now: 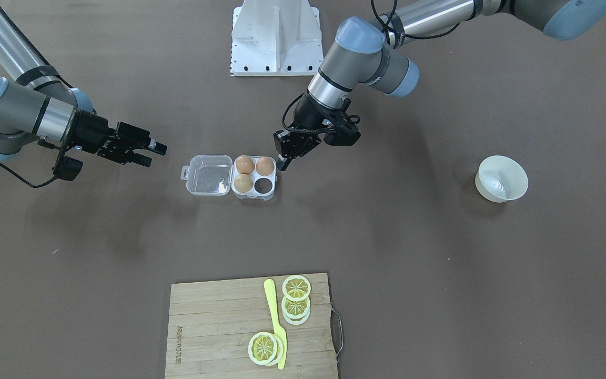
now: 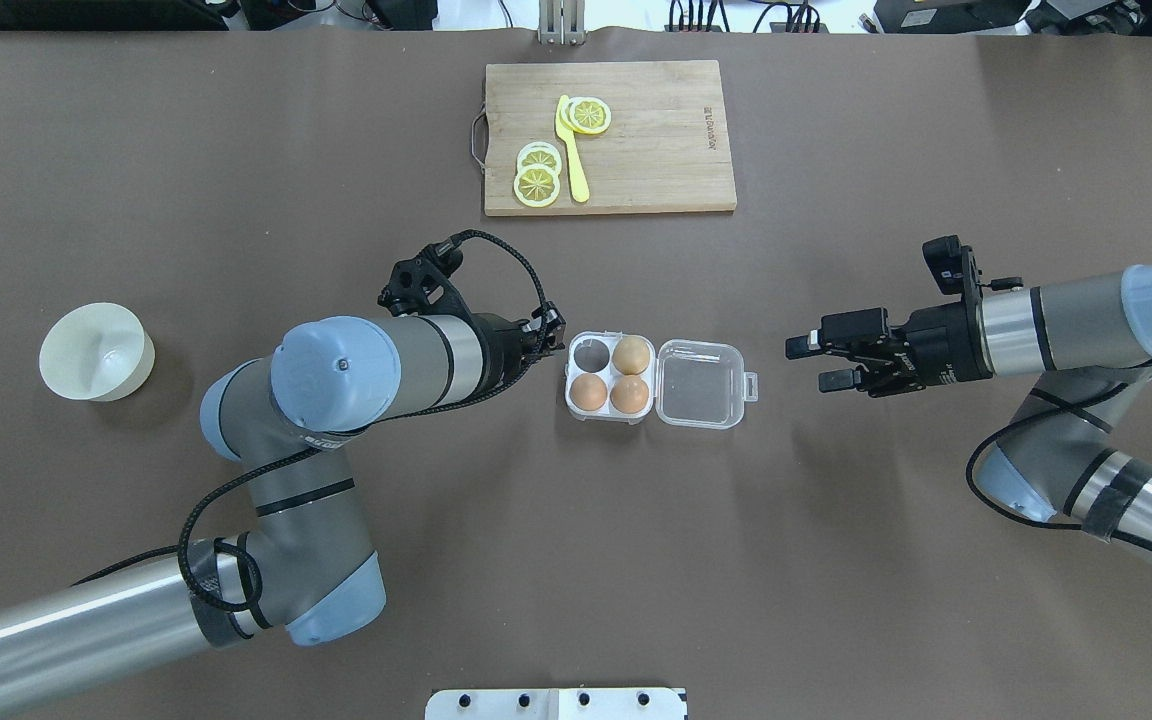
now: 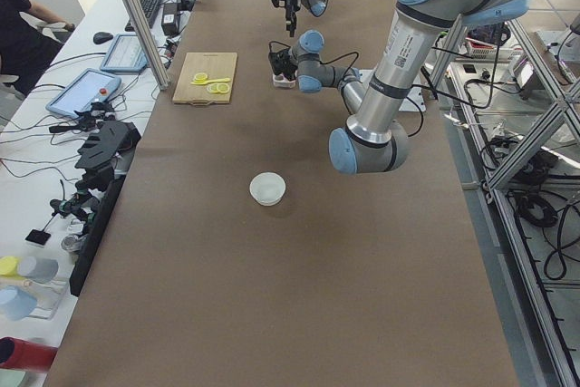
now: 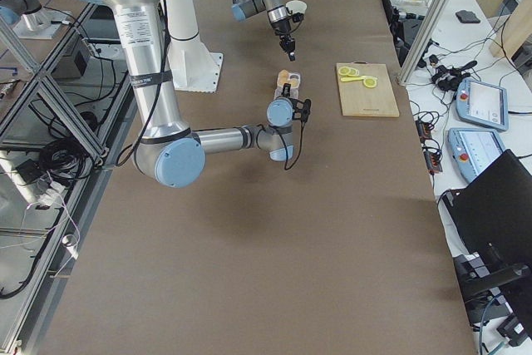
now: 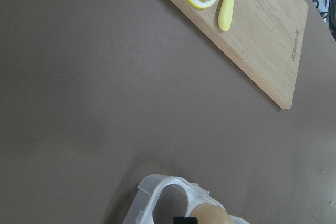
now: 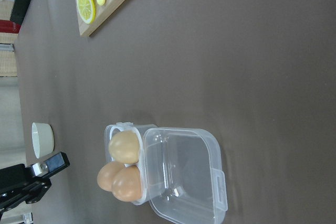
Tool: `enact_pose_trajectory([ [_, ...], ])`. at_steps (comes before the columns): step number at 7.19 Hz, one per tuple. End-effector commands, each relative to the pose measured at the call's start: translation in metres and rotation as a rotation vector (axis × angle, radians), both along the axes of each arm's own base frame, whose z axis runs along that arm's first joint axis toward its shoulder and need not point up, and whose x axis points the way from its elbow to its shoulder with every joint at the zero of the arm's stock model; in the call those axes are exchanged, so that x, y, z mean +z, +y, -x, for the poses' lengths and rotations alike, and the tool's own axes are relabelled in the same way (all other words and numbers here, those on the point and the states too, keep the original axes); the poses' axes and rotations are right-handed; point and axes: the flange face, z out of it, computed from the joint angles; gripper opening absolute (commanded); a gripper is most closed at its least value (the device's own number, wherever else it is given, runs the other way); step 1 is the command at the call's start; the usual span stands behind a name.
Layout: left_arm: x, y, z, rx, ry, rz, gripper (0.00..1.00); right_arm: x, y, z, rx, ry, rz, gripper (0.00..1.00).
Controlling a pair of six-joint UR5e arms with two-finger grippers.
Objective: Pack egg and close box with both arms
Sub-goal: 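Grasp the edge of the clear lid with the right gripper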
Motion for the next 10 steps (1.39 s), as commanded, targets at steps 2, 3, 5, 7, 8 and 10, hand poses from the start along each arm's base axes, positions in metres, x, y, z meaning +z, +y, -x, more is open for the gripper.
enact_pose_trajectory([
  [2, -0.001, 0.000, -0.002, 0.001, -0.008, 0.002, 0.00, -0.008, 0.004, 0.023, 0.017, -0.020, 0.023, 0.99],
  [3, 0.000, 0.000, -0.001, 0.001, -0.009, 0.003, 0.00, -0.013, -0.002, 0.035, 0.011, -0.029, 0.085, 0.99],
  [5, -0.001, 0.000, 0.000, 0.000, -0.008, 0.004, 0.00, -0.020, -0.002, 0.052, 0.019, -0.039, 0.087, 0.99],
  [7, -0.001, 0.000, 0.000, 0.000, -0.008, 0.004, 0.00, -0.018, -0.003, 0.051, 0.022, -0.038, 0.090, 0.99],
  [8, 0.000, -0.001, -0.001, 0.000, -0.011, 0.005, 0.00, -0.017, -0.003, 0.050, 0.023, -0.037, 0.091, 0.99],
  [10, 0.000, 0.000, -0.001, 0.001, -0.015, 0.008, 0.00, -0.009, -0.003, 0.050, 0.024, -0.024, 0.101, 0.97],
])
